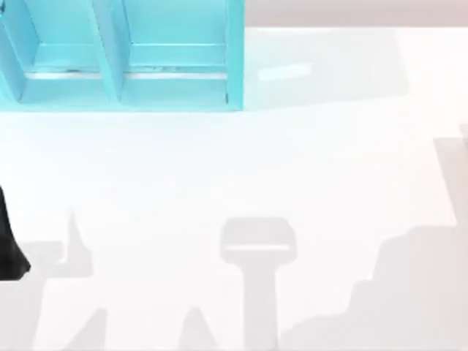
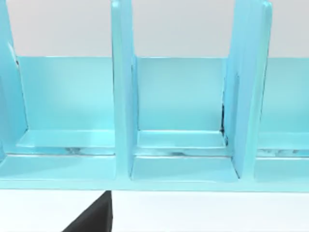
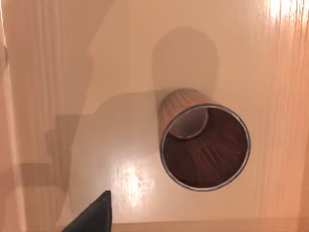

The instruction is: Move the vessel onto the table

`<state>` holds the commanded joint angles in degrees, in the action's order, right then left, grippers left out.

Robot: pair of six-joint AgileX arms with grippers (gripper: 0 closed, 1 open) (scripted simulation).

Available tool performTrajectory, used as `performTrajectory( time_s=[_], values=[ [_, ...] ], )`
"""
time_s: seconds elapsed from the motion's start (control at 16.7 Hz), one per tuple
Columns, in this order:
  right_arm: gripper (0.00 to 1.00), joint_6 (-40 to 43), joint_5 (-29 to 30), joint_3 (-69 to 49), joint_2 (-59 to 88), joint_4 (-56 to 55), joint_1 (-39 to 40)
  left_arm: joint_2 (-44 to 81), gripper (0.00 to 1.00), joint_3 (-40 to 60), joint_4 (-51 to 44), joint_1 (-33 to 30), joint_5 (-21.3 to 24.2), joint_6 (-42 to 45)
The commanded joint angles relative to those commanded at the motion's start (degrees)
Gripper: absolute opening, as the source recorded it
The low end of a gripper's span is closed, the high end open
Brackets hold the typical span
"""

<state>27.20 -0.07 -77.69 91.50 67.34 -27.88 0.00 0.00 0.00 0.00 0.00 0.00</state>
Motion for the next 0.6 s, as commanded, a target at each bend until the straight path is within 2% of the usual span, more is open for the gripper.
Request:
performTrajectory(
  time_s=[0.24,0.6],
  values=[
    [1.00,3.58,0.02,-8.22,8.41,7.89,-3.65,0.00,1.00,0.00,0.00,0.00,0.00,0.00],
    [1.00,4.00,0.04,-9.05,9.22,8.77,-3.86,0.00,1.00,0.00,0.00,0.00,0.00,0.00]
  ],
)
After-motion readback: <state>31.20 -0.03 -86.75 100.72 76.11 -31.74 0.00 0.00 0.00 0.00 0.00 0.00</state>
